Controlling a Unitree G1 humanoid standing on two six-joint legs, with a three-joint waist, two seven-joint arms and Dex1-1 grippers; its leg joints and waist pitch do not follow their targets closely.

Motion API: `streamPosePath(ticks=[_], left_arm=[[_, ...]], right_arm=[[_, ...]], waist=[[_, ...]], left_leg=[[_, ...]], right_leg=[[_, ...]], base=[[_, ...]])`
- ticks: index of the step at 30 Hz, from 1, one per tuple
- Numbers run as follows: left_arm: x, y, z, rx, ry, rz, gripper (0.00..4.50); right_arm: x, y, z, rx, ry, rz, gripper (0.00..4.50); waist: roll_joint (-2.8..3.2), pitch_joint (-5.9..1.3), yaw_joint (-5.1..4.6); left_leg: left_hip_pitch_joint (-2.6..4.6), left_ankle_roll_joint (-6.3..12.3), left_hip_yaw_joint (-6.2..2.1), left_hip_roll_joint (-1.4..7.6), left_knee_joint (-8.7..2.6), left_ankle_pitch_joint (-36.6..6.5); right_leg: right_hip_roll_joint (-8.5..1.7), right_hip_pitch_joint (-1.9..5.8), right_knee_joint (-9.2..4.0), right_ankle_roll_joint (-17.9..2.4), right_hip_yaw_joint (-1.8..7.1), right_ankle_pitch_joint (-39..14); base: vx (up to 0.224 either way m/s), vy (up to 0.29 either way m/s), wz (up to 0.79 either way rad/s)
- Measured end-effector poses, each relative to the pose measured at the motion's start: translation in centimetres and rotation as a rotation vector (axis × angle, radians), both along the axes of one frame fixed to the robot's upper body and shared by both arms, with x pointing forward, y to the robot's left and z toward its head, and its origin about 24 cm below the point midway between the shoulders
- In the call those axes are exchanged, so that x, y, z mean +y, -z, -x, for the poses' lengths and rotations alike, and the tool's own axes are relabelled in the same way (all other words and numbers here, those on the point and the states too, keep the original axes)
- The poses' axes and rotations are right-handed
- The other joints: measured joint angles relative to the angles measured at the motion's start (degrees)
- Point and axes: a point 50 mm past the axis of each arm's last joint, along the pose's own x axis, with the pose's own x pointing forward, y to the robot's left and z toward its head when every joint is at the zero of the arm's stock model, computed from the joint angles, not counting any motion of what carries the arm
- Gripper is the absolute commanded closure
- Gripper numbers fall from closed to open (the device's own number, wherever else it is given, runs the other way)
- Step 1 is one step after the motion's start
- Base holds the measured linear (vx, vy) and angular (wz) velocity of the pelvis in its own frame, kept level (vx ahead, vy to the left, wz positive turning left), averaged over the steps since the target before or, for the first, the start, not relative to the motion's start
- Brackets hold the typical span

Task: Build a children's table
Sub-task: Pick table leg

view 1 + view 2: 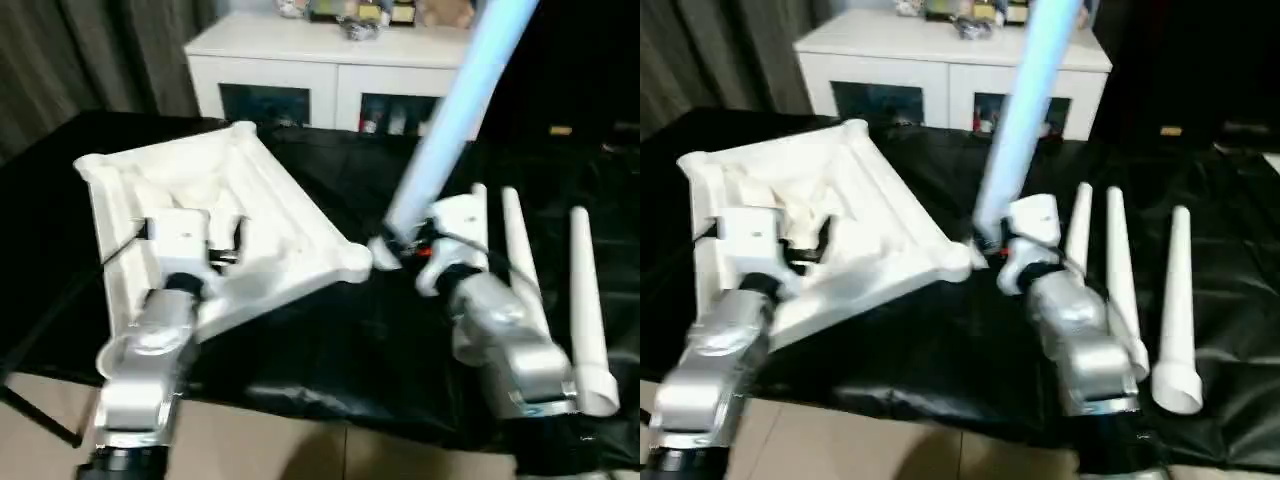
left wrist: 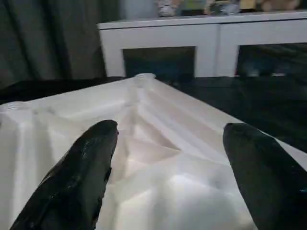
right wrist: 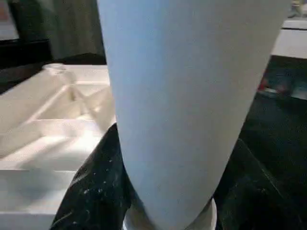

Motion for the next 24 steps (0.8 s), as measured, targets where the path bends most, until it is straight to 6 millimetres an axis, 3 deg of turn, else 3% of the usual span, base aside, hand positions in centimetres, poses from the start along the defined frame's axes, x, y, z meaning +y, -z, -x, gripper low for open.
streamPosePath(ticks=[2,3,5,8,11,13,15,16,17,19,20,21,22,23,24], left_arm=[[0.0,0.0,0.0,0.000,0.000,0.004,0.55],[-0.2,0.0,0.0,-0.001,0.004,0.007,0.55],[-0.9,0.1,-0.1,0.001,0.031,0.017,0.55],[-0.9,0.1,-0.1,0.001,0.032,0.024,0.55],[-0.8,0.2,0.0,0.007,0.031,0.026,0.55],[-0.9,0.3,0.1,0.007,0.033,0.030,0.55],[-1.1,0.4,0.1,0.011,0.041,0.035,0.55],[-1.1,0.5,0.2,0.014,0.041,0.034,0.55],[-1.0,0.6,0.2,0.018,0.037,0.031,0.55],[-0.2,1.0,0.6,0.038,0.011,0.023,0.55],[0.0,1.0,0.6,0.038,0.006,0.021,0.55],[0.1,0.9,0.6,0.034,0.004,0.017,0.55],[0.0,0.6,0.5,0.022,0.010,0.017,0.55],[-0.3,0.6,0.5,0.019,0.014,0.028,0.55],[-1.3,0.7,0.4,0.024,0.053,0.039,0.55]], right_arm=[[-0.1,0.0,0.0,-0.001,0.003,0.004,2.60],[-0.5,0.0,-0.1,-0.003,0.010,0.013,2.60],[-0.9,-0.1,-0.2,-0.005,0.025,0.015,2.60],[-1.0,-0.1,-0.3,-0.004,0.029,0.011,2.60],[-0.2,-0.3,-0.5,-0.010,0.003,0.018,2.60],[-0.3,-0.6,-0.6,-0.021,0.001,0.021,2.60],[-0.5,-0.5,-0.6,-0.019,0.009,0.024,2.60],[-0.6,-0.5,-0.6,-0.019,0.014,0.021,2.60],[-0.6,-0.6,-0.6,-0.022,0.015,0.019,2.60],[0.4,-0.5,-0.5,-0.021,-0.014,0.003,2.60],[0.7,-0.5,-0.4,-0.019,-0.027,0.000,2.60],[0.8,-0.5,-0.4,-0.019,-0.033,0.002,2.60],[0.6,-0.5,-0.4,-0.022,-0.029,0.009,2.60],[0.2,-0.4,-0.4,-0.018,-0.019,0.019,2.60],[-0.7,0.0,-0.3,-0.006,0.007,0.030,2.60]], waist=[[-0.31,-0.12,-0.46],[-0.39,-0.11,-0.34],[-0.50,-0.19,-0.23],[-0.61,-0.27,-0.20],[-0.96,-0.37,-0.69],[-1.39,-0.42,-0.14],[-1.24,-0.48,0.58],[-1.03,-0.54,0.83],[-1.03,-0.57,0.94],[-1.21,-0.64,-0.20],[-1.50,-0.66,-0.29],[-1.90,-0.78,-0.42],[-2.97,-0.81,-0.47],[-3.23,-0.47,-0.35],[-2.91,-0.32,0.27]], left_leg=[[0.50,0.09,0.52,-0.07,-0.64,-0.07],[0.38,0.23,0.75,0.01,-0.98,0.03],[0.29,0.68,0.91,0.12,-1.04,0.01],[0.33,0.95,0.81,0.06,-1.15,-0.36],[0.71,1.61,0.67,-0.36,-1.15,-0.88],[0.13,2.92,0.75,-0.91,-0.70,-1.57],[-0.20,4.49,0.52,-0.43,0.45,-2.45],[-0.18,4.34,0.50,-0.07,0.41,-2.52],[0.29,3.58,0.18,0.06,0.12,-2.53],[1.07,1.30,-0.69,-0.43,-0.17,-2.62],[1.39,1.04,-0.80,-0.78,-0.12,-2.83],[1.73,1.07,-0.80,-1.32,-0.14,-3.11],[1.85,0.99,-0.32,-2.26,-0.05,-3.35],[1.72,2.42,-0.08,-2.47,0.72,-3.95],[1.31,6.31,-0.24,-2.12,3.03,-4.40]], right_leg=[[-0.17,0.76,-0.56,-0.01,0.10,-0.09],[-0.22,1.40,-1.27,1.09,0.09,0.01],[-0.20,1.60,-1.78,1.92,0.08,-0.06],[-0.20,1.33,-1.90,2.09,-0.09,-0.46],[-0.63,0.42,-0.20,0.14,-0.15,-1.96],[-0.96,1.04,-0.02,2.29,0.23,-2.59],[-0.49,1.81,-0.45,3.31,-0.04,-2.73],[-0.10,2.10,-0.88,3.29,-0.21,-2.73],[0.05,2.10,-0.88,2.99,-0.23,-2.89],[-0.12,0.22,2.57,0.89,-0.06,-4.12],[-0.76,-1.55,5.59,1.44,0.13,-4.08],[-1.22,-3.63,6.17,1.92,0.50,-3.71],[-1.92,-3.94,3.84,3.30,1.56,-1.66],[-1.53,-3.41,4.22,3.55,2.34,-2.01],[-0.82,-2.26,3.41,3.16,3.15,-2.14]], base=[[0.062,0.034,0.04],[0.054,0.027,0.01],[0.066,0.008,0.03],[0.100,0.006,0.03],[0.106,-0.011,0.04],[0.040,-0.012,0.04],[0.000,0.000,0.00],[0.069,-0.024,0.09],[0.127,-0.055,0.06],[0.133,-0.065,0.06],[0.046,-0.070,-0.01],[0.046,-0.070,-0.01],[0.035,-0.083,-0.04],[0.040,-0.062,0.18],[0.040,-0.062,0.18]])
